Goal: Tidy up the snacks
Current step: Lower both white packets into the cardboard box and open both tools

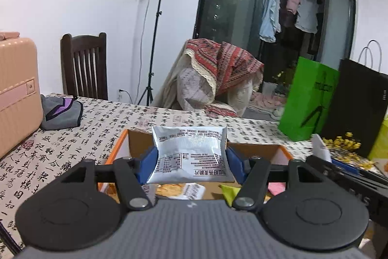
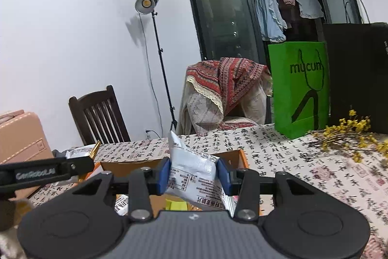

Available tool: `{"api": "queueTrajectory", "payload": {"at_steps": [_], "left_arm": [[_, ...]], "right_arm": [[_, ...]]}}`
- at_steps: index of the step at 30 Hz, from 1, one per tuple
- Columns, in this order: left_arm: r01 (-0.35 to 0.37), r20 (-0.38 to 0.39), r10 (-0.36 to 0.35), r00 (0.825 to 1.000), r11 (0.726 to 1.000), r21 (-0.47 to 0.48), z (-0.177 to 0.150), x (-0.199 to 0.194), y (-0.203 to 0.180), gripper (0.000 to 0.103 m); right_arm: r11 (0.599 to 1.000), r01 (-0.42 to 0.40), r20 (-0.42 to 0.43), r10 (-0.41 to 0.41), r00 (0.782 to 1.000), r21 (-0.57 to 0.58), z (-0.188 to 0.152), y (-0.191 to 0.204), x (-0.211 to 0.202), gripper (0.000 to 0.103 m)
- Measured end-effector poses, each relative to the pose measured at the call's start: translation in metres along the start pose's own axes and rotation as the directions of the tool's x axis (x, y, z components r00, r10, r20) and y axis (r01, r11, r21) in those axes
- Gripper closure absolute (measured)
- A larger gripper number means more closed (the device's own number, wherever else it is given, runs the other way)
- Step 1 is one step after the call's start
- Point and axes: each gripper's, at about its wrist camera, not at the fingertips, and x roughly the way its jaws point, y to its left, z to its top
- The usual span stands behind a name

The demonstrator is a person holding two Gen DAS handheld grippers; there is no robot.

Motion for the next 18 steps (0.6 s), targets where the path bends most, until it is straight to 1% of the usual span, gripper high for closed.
{"api": "queueTrajectory", "payload": {"at_steps": [2,4,7,10,12,15,16,17,18], "left_arm": [[-0.021,-0.011,0.021,1.000,1.000,0.002,-0.006,0.010,0.004,0.039],[-0.026,-0.021,0.026,0.999,1.000,0.003,-0.010,0.017,0.007,0.039],[-0.040,-0.006,0.040,0.999,0.999,0.016,-0.014,0.017,0.008,0.036],[-0.033,0.003,0.033,0.999,0.999,0.029,-0.017,0.018,0.006,0.033],[-0.036,0.012,0.036,0.999,0.999,0.034,-0.018,0.018,0.005,0.028],[-0.037,0.029,0.036,0.999,0.999,0.028,-0.020,0.015,0.006,0.018],[-0.035,0.035,0.035,0.999,0.999,0.020,-0.019,0.014,0.008,0.009],[-0.040,0.045,0.040,0.998,0.999,0.012,-0.018,0.012,0.010,0.000],[-0.046,0.057,0.046,0.997,0.999,0.006,-0.018,0.011,0.011,0.000]], "right_arm": [[1.000,-0.011,-0.001,0.011,1.000,0.000,-0.009,-0.004,0.008,0.062],[1.000,-0.017,-0.031,0.017,0.999,0.006,-0.014,-0.006,0.018,0.062],[1.000,-0.016,-0.048,0.016,0.999,0.008,-0.018,-0.007,0.023,0.061],[1.000,0.005,-0.058,-0.006,0.998,-0.014,-0.023,-0.006,0.026,0.061],[1.000,0.007,-0.073,-0.008,0.997,-0.017,-0.026,-0.008,0.030,0.060],[1.000,0.006,-0.083,-0.007,0.997,-0.013,-0.028,-0.010,0.032,0.054],[1.000,0.007,-0.079,-0.008,0.997,-0.016,-0.028,-0.009,0.031,0.053],[1.000,0.006,-0.078,-0.008,0.997,-0.017,-0.029,-0.010,0.031,0.050],[1.000,0.001,-0.078,-0.002,0.997,-0.013,-0.029,-0.009,0.030,0.038]]}}
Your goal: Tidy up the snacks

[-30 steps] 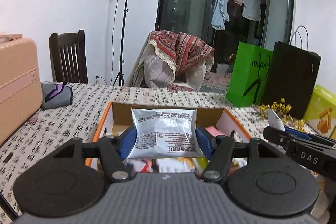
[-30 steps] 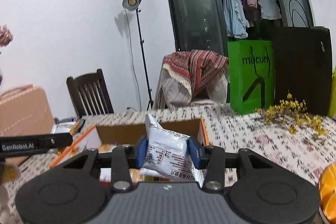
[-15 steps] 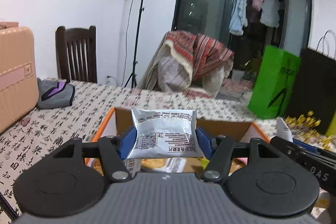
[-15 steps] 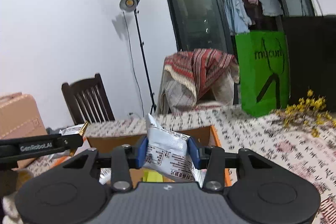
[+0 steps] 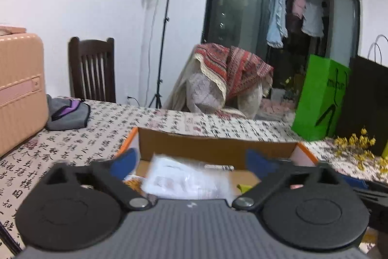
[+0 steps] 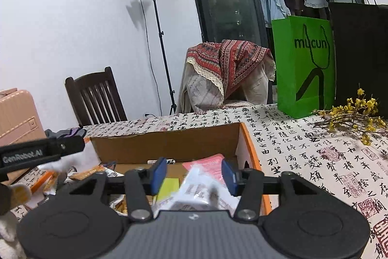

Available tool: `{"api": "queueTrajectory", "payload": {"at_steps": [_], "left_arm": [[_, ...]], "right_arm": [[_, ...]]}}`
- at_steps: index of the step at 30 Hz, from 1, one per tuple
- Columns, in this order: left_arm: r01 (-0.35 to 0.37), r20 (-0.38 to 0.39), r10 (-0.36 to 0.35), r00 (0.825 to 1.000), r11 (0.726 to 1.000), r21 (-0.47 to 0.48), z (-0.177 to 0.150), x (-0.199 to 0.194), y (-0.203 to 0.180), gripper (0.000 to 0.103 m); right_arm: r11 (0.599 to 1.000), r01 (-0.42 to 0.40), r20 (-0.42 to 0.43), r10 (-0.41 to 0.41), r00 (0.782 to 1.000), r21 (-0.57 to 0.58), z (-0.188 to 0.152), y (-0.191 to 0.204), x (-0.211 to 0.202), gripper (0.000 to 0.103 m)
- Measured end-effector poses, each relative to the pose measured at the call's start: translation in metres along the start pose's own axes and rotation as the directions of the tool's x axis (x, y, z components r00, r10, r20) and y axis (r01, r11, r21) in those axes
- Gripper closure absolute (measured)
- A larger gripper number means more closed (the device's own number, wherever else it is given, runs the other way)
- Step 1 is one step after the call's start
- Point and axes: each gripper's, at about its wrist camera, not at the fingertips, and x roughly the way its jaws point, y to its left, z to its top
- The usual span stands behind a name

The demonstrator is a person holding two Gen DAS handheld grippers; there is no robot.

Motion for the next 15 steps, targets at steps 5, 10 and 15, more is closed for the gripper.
{"api": "queueTrajectory", "payload": {"at_steps": [5,10,15], "left_arm": [[-0.004,0.015,0.005,1.000,1.000,-0.025,0.002,-0.005,0.003,0.000],[-0.005,0.020,0.006,1.000,1.000,-0.027,0.004,-0.007,0.004,0.000],[0.017,0.043,-0.015,0.999,0.999,-0.046,0.014,-0.024,0.003,0.000]], "right_arm": [[1.000,-0.016,0.023,0.015,1.000,0.021,0.000,-0.002,-0.005,0.006],[1.000,-0.010,0.018,0.010,1.000,0.029,0.000,-0.004,-0.004,0.000],[0.999,-0.015,0.020,0.014,1.000,0.036,0.006,-0.004,-0.010,0.000]]}}
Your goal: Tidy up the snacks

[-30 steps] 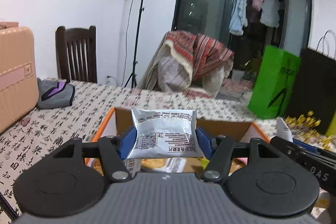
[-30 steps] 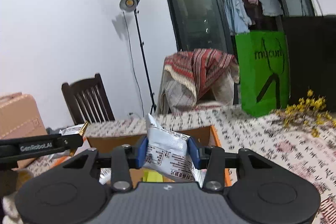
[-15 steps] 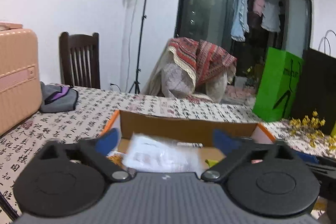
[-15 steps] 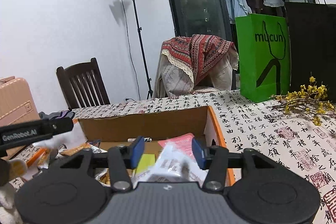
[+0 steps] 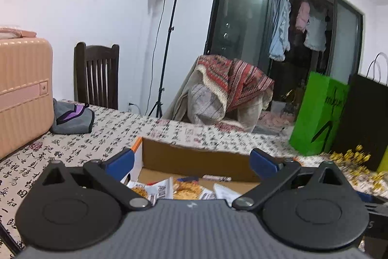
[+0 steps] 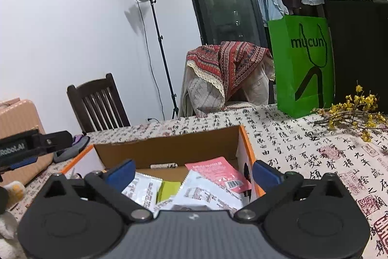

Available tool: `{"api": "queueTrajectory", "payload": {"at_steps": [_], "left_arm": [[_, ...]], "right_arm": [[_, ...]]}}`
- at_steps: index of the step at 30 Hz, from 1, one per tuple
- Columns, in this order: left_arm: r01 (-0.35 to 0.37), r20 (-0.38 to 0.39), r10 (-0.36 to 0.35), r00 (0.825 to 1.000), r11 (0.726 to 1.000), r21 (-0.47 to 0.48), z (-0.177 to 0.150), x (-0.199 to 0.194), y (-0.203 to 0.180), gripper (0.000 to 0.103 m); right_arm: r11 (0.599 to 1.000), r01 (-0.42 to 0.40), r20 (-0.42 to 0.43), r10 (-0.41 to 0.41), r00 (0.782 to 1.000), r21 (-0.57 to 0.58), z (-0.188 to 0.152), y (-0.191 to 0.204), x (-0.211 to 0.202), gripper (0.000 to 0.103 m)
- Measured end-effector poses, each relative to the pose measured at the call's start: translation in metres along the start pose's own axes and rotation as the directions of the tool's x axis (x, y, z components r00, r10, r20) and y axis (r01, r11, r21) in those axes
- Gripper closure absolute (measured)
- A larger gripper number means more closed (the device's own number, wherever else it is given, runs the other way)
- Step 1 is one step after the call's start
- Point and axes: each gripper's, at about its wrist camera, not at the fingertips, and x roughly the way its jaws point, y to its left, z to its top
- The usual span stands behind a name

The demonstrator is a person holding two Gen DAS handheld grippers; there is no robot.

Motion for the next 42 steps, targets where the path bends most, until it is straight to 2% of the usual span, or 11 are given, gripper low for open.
{"api": "queueTrajectory", "payload": {"at_steps": [3,5,11,17,24,32,42], "left_arm": [[0.026,0.009,-0.026,1.000,1.000,-0.010,0.010,-0.021,-0.001,0.000],[0.051,0.003,-0.051,0.999,0.999,-0.008,0.012,-0.037,-0.001,0.000],[0.108,0.000,-0.108,0.994,0.994,0.020,0.001,-0.088,0.005,0.000],[0.106,-0.050,-0.105,0.993,0.994,0.010,-0.026,-0.125,0.018,0.000],[0.099,-0.115,-0.093,0.989,0.993,0.056,-0.065,-0.163,0.032,0.000],[0.105,-0.167,-0.089,0.982,0.991,0.086,-0.096,-0.197,0.035,0.000],[0.129,-0.150,-0.113,0.982,0.986,0.106,-0.101,-0.227,0.031,0.000]], "right_arm": [[1.000,0.004,0.015,-0.004,1.000,0.000,0.008,0.003,-0.016,0.000],[0.999,0.035,0.017,-0.034,0.999,-0.017,0.011,0.006,-0.031,0.000],[0.996,0.058,0.007,-0.058,0.998,-0.062,0.004,0.011,-0.082,0.000],[0.997,0.053,-0.065,-0.057,0.996,-0.058,-0.028,0.005,-0.125,0.000],[0.998,0.045,-0.143,-0.050,0.988,-0.041,-0.070,-0.002,-0.165,0.000],[0.999,0.027,-0.147,-0.034,0.989,-0.047,-0.095,0.004,-0.207,0.000],[0.997,0.023,-0.108,-0.030,0.994,-0.072,-0.097,0.015,-0.240,0.000]]}}
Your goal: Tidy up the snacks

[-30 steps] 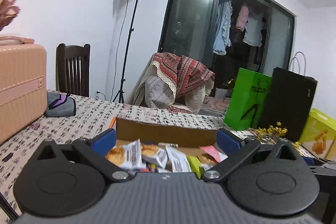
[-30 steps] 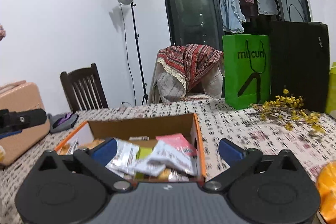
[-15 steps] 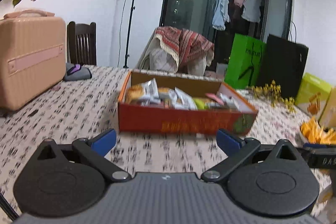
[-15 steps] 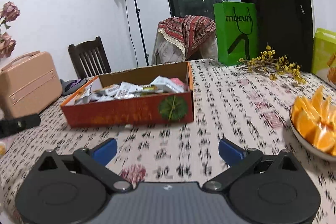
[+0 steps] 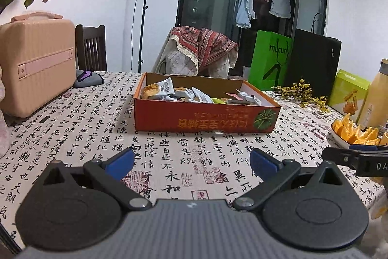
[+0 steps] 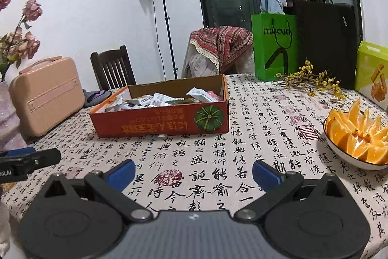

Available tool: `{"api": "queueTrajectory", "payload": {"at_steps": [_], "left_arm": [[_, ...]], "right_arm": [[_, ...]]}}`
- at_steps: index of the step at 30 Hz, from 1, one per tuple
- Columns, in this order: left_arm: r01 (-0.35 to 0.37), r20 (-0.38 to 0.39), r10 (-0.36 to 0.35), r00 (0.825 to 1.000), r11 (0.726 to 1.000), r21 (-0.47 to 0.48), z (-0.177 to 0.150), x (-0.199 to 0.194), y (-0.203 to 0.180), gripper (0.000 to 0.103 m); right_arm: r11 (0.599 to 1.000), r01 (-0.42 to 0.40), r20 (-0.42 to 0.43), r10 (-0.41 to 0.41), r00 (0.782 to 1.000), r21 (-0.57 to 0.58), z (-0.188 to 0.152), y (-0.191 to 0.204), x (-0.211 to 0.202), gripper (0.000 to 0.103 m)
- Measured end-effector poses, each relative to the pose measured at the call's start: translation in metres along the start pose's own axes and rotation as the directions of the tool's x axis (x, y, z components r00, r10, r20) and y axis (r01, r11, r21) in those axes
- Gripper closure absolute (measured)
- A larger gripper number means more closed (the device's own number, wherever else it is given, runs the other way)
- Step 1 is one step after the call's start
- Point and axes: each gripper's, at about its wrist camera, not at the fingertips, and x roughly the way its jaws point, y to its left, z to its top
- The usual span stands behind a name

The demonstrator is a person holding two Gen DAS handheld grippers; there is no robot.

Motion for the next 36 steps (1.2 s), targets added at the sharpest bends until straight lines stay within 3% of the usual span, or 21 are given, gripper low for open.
{"api": "queueTrajectory", "payload": {"at_steps": [36], "left_arm": [[-0.005,-0.021,0.005,1.000,1.000,0.006,-0.007,-0.006,-0.001,0.000]], "right_arm": [[1.000,0.001,-0.017,-0.001,1.000,0.003,-0.005,0.000,-0.004,0.000]]}}
